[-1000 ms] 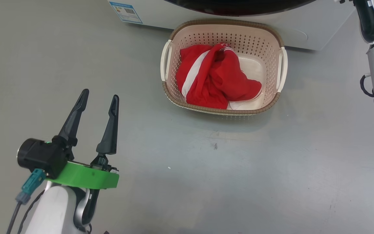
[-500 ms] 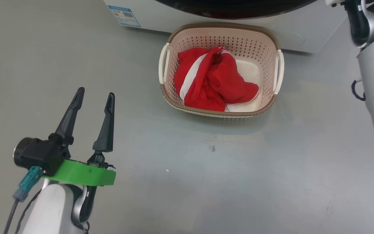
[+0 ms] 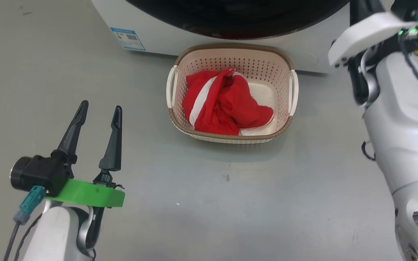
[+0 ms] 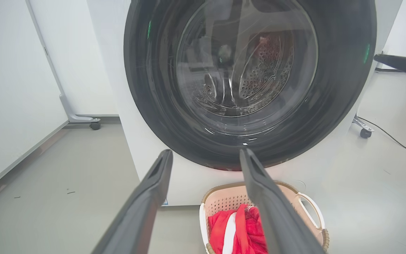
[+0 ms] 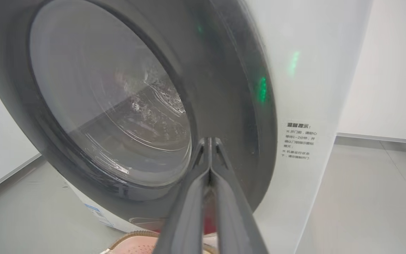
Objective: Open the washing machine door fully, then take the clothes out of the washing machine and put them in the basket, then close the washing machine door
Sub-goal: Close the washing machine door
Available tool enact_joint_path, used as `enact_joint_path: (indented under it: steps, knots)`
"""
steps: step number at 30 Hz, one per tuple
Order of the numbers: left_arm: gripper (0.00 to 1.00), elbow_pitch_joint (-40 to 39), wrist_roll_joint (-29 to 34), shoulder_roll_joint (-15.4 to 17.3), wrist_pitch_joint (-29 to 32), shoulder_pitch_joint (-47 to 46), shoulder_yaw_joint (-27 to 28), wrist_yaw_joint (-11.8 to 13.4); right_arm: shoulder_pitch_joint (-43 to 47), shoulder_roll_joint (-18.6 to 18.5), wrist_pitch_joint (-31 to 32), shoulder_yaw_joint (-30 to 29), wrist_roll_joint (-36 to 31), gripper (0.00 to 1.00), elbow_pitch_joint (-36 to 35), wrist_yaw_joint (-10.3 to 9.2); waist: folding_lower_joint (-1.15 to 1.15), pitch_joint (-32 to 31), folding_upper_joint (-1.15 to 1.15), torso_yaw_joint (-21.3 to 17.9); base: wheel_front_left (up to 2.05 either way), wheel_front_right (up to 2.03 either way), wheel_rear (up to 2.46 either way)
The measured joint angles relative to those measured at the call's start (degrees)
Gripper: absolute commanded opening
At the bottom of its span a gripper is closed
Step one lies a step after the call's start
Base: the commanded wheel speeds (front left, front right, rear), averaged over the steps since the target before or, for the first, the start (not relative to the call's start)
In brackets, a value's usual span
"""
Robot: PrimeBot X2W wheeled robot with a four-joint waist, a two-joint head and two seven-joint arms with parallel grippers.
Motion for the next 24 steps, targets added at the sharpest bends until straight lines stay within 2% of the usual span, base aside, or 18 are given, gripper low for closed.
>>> enact_joint_path:
  steps: [5, 6, 7, 8, 9, 10, 15, 24]
  knots:
    - [1.0, 0.4, 0.3, 0.0, 0.0, 0.3, 0.0, 0.0, 5.6, 0.4, -0.5, 0.1, 0.4, 0.0, -0.5, 0.24, 0.0, -2.1, 0.0, -0.7, 0.0, 0.0, 0.0]
    - [1.0, 0.5, 0.3, 0.0, 0.0, 0.5, 0.0, 0.0, 6.7, 0.4, -0.5, 0.1, 0.4, 0.05, -0.8, 0.25, 0.0, -2.6, 0.0, -0.9, 0.0, 0.0, 0.0]
    - [1.0, 0.6, 0.4, 0.0, 0.0, 0.8, 0.0, 0.0, 7.9, 0.5, -0.5, 0.2, 0.4, 0.19, -1.2, 0.25, 0.0, -3.0, 0.0, -1.0, 0.0, 0.0, 0.0]
    - [1.0, 0.6, 0.4, 0.0, 0.0, 1.1, 0.0, 0.0, 8.9, 0.5, -0.7, 0.3, 0.4, 0.38, -1.7, 0.25, 0.0, -3.5, 0.0, -1.2, 0.0, 0.0, 0.0]
    - [1.0, 0.7, 0.4, 0.0, 0.0, 1.5, 0.1, 0.0, 9.9, 0.5, -0.8, 0.5, 0.3, 0.79, -2.3, 0.25, 0.0, -3.9, 0.0, -1.3, 0.0, 0.0, 0.0]
    - [1.0, 0.7, 0.4, 0.0, 0.0, 1.8, 0.1, 0.0, 11.0, 0.5, -1.0, 0.5, 0.3, 1.0, -3.0, 0.24, 0.0, -4.3, 0.0, -1.5, 0.0, 0.0, 0.0]
    - [1.0, 1.0, 0.6, 0.2, 0.0, 2.6, 0.2, 0.0, 17.1, 0.8, -1.0, -0.3, 0.3, 1.0, -6.5, 0.12, 0.0, -6.3, 0.0, -2.3, 0.0, 0.0, 0.0]
    - [1.0, 3.1, 0.8, 0.7, 0.0, 7.0, 1.0, 0.0, 28.2, 1.2, -1.0, -2.8, 0.3, 1.0, -13.9, -1.9, 0.0, -10.1, 0.0, -4.2, 0.0, 0.0, 0.0]
